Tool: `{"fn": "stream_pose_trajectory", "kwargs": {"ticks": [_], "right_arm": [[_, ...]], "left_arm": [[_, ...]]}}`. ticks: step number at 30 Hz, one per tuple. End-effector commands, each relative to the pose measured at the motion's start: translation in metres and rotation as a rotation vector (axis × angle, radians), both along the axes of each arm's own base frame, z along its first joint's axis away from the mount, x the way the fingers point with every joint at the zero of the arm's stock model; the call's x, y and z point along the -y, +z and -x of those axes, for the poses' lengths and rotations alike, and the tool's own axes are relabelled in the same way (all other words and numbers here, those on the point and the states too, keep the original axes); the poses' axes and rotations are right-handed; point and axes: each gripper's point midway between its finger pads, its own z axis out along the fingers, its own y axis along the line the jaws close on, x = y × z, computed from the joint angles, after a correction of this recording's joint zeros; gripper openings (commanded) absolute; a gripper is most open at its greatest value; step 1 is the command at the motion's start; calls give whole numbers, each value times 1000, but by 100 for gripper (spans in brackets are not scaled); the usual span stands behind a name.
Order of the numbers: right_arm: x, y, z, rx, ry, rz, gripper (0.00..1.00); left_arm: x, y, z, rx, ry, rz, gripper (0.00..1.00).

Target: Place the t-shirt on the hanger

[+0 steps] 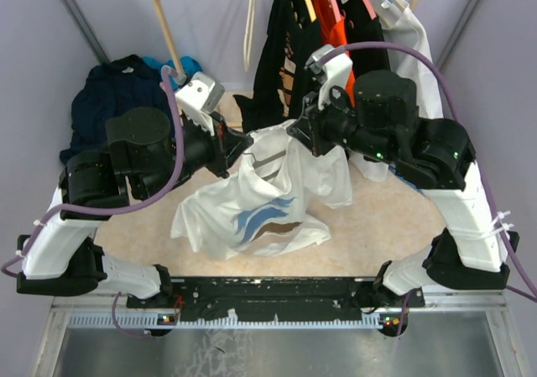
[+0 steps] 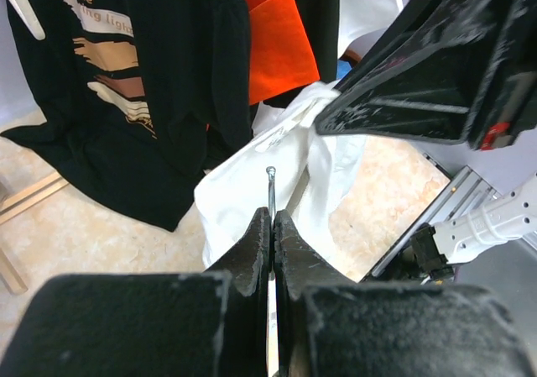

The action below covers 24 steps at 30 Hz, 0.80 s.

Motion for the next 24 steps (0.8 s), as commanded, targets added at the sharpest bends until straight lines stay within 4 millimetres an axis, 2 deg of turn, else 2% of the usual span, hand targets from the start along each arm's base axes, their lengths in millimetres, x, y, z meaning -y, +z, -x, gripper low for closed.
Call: {"fn": "stream_pose_trajectory", "kwargs": {"ticks": [1, 2, 3, 5, 6, 7, 9, 12, 17, 20, 24], "right_arm": [[-8, -13, 0, -6, 23, 26, 0], [-8, -19, 1, -16, 28, 37, 2], [-6, -24, 3, -23, 33, 48, 12], [-2, -33, 7, -42, 38, 70, 22], [1, -35, 9, -47, 35, 73, 29], [5, -37, 11, -52, 29, 75, 41], [17, -37, 14, -49, 4, 68, 60], [38, -32, 18, -33, -46, 54, 74], [70, -30, 26, -9, -111, 18, 85], [78, -43, 27, -19, -133, 30, 86], [79, -68, 32, -55, -124, 44, 86]], "left_arm": [[-7, 16, 5, 14, -18, 51, 0], [-8, 17, 6, 15, -19, 52, 0], [-10, 18, 6, 16, -17, 53, 0], [-13, 18, 7, 15, -17, 48, 0], [-15, 19, 8, 16, -14, 48, 0], [-18, 20, 8, 17, -14, 47, 0], [-22, 21, 10, 17, -13, 48, 0], [-29, 23, 12, 16, -10, 53, 0], [-38, 23, 15, 13, -11, 56, 0], [-44, 25, 18, 10, -13, 63, 0], [-53, 29, 21, 15, -8, 83, 0]]}}
